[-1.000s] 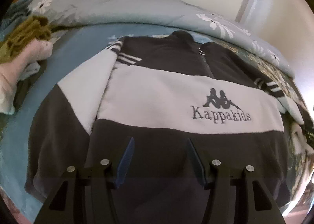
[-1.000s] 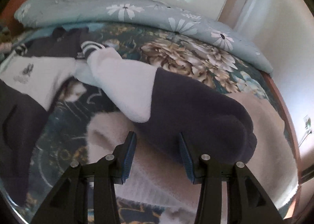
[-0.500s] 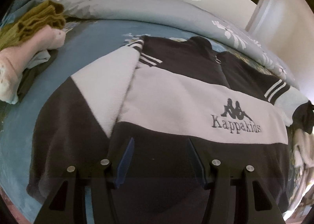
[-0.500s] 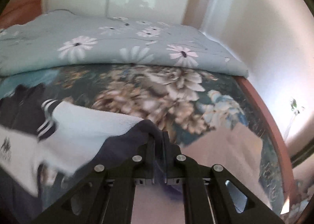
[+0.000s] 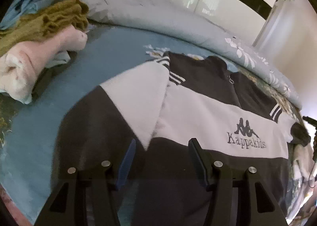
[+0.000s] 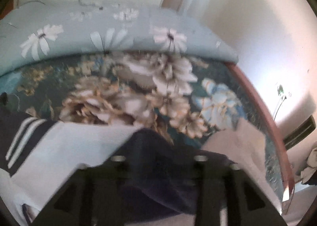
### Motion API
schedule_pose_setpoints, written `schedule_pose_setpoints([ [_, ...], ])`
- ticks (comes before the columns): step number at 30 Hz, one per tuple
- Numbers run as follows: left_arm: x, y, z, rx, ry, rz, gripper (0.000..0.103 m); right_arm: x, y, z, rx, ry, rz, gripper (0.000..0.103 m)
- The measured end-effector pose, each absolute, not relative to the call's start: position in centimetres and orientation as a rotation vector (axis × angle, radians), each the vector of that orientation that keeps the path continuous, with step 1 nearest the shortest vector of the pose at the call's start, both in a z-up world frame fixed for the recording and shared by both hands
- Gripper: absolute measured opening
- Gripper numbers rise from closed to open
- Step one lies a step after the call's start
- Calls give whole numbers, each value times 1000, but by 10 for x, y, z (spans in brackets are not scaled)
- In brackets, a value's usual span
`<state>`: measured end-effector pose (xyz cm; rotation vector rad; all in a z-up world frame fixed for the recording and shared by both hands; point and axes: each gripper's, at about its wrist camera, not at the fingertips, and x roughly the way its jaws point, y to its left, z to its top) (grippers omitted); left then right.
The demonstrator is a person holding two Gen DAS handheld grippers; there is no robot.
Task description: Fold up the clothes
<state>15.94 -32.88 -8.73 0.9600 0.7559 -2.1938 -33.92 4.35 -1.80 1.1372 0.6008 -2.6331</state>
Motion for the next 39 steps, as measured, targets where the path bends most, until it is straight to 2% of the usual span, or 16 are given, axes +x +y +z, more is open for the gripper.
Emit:
schedule_pose_setpoints([
  [7, 194, -328, -96, 1073, 620, -2175, 59, -246, 44, 24, 819, 495, -2605, 69],
  [17, 203, -317, -122, 1190, 538, -2199, 59, -157, -7, -29, 903, 529, -2366, 69],
  [19, 205, -318, -123, 1189, 529, -2202, 55, -143, -17, -30, 897, 533, -2340, 69],
  [20, 207, -319, -123, 1186, 525, -2200, 48, -137, -21, -29, 892, 532, -2331, 69],
  [21, 208, -320, -123, 1183, 521, -2199, 33, -132, -24, -28, 886, 531, -2324, 69],
  [23, 211, -323, -125, 1177, 527, -2195, 19, -125, -29, -26, 887, 529, -2313, 69],
  [24, 215, -329, -125, 1154, 565, -2205, 17, -122, -32, -26, 890, 528, -2309, 69],
  [28, 232, -344, -113, 1065, 683, -2243, 13, -111, -40, -26, 907, 526, -2292, 69],
  [39, 267, -407, -64, 778, 728, -2088, 13, -92, -60, -26, 943, 500, -2266, 69],
])
